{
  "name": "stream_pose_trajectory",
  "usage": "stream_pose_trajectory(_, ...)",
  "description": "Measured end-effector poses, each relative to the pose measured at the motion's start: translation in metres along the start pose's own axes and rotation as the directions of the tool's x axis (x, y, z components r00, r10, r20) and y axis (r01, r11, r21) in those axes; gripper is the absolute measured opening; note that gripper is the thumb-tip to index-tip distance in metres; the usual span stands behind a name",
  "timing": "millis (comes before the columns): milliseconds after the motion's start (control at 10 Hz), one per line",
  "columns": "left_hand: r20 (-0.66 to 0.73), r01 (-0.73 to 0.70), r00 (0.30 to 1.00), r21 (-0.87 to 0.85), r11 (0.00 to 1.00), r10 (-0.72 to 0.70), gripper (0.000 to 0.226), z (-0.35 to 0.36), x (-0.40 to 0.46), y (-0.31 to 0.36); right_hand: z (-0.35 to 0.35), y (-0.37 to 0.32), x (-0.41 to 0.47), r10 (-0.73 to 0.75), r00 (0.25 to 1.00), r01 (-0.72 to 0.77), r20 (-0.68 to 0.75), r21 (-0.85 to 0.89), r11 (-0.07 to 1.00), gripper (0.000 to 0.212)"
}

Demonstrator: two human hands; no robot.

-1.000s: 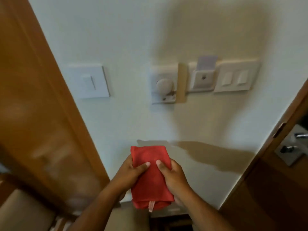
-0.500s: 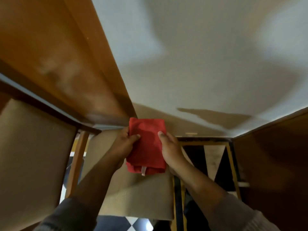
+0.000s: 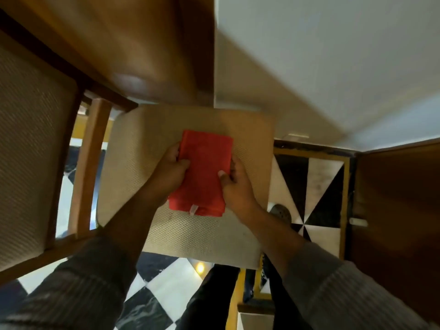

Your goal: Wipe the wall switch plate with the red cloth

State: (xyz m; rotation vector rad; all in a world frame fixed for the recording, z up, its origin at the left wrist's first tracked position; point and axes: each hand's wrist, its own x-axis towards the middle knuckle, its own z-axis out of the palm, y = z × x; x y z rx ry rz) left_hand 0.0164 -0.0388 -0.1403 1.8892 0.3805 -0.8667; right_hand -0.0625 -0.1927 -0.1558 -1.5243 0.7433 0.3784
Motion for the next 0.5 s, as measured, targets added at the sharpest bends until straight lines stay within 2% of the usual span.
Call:
stream_pose_trajectory(100, -0.011, -0.033, 0.999, 0.203, 0.979, 0.036, 0.053, 0.002, 0.006, -0.025, 0.006, 0.019, 0.003, -0.079, 0.997, 0.075, -0.001, -0.301, 0.951, 0.05)
stream_pose_trajectory(200, -0.056, -0.074, 0.993, 0.365, 0.928, 0.101, 0.054, 0.003, 0.001, -0.034, 0.01, 0.02, 0.005, -0.158, 0.987, 0.13, -0.025, -0.452, 0.882, 0.038)
stream_pose_trajectory(300, -0.008, -0.054, 0.998, 0.477, 0.877, 0.066, 0.063, 0.001, -0.013, -0.034, 0.0, 0.004, 0.001, -0.117, 0.993, 0.088, -0.025, -0.503, 0.86, 0.03)
stream_pose_trajectory(400, 0.042, -0.052, 0.999, 0.562, 0.826, 0.035, 0.067, -0.006, -0.033, -0.027, -0.022, -0.02, -0.009, -0.088, 0.995, 0.056, -0.038, -0.514, 0.856, 0.041)
stream_pose_trajectory(500, -0.012, -0.024, 0.999, 0.618, 0.786, 0.039, 0.073, -0.015, -0.051, -0.009, -0.042, -0.044, -0.022, -0.092, 0.995, 0.045, -0.047, -0.603, 0.796, 0.056)
